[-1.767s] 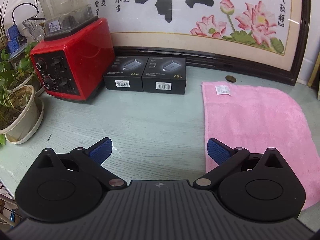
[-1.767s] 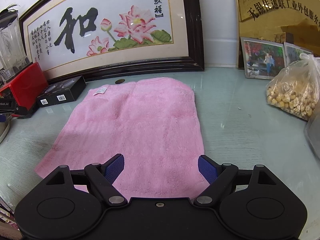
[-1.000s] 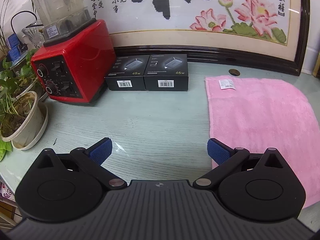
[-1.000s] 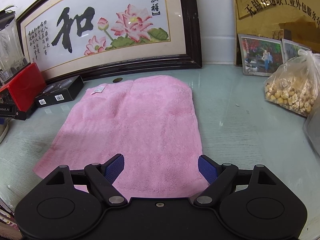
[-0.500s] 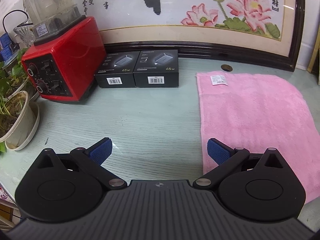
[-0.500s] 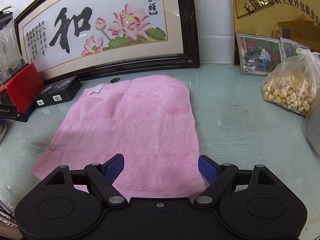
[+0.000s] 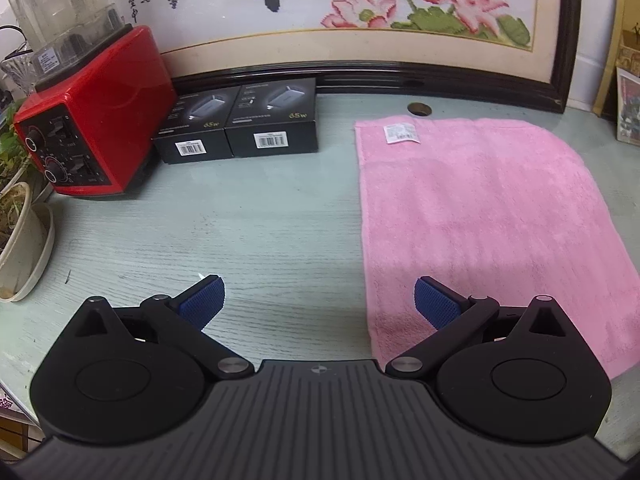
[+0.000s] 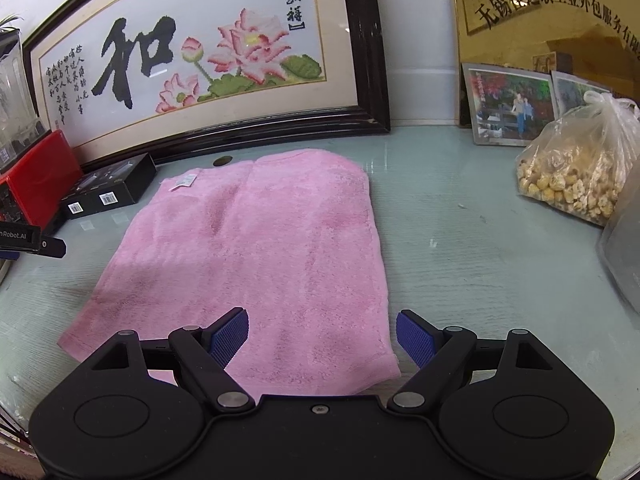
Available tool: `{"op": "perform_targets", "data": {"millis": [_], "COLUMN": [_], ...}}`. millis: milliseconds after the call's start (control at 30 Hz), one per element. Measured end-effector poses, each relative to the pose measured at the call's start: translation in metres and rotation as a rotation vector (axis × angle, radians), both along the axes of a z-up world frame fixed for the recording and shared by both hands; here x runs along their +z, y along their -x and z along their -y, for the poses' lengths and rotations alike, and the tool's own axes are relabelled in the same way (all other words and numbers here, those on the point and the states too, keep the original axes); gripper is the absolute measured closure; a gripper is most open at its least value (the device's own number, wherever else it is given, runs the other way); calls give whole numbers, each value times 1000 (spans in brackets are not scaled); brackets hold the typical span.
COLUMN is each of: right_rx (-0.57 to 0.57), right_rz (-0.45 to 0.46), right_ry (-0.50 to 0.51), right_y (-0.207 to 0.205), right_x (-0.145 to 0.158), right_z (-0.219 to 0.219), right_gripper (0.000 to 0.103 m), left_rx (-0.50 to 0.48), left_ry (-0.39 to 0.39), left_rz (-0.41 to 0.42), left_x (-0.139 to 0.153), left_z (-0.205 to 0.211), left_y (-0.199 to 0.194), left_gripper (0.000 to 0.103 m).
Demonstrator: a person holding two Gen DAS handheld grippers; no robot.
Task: Fold towel
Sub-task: 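Move both tools toward the pink towel's edge, grippers open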
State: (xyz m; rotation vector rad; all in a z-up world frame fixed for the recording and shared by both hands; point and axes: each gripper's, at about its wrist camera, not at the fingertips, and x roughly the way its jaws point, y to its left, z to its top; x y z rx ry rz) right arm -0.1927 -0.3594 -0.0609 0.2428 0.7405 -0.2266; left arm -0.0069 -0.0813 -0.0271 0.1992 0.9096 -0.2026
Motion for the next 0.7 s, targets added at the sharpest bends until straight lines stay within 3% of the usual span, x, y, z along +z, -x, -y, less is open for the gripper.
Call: {"op": "perform_targets", "data": {"millis": [700], "right_rx": [-9], "right_rz": [-9], "right_ry": [-10], "right_y": [8], "right_x": [-3], "right_z": [7], "right_gripper": [23], "left_rx": [-32], "left_ry": [-5], "left_rz": [-16], "left_x": [-6], "left_z": [9], "left_y": [8], "left_gripper": [0]}}
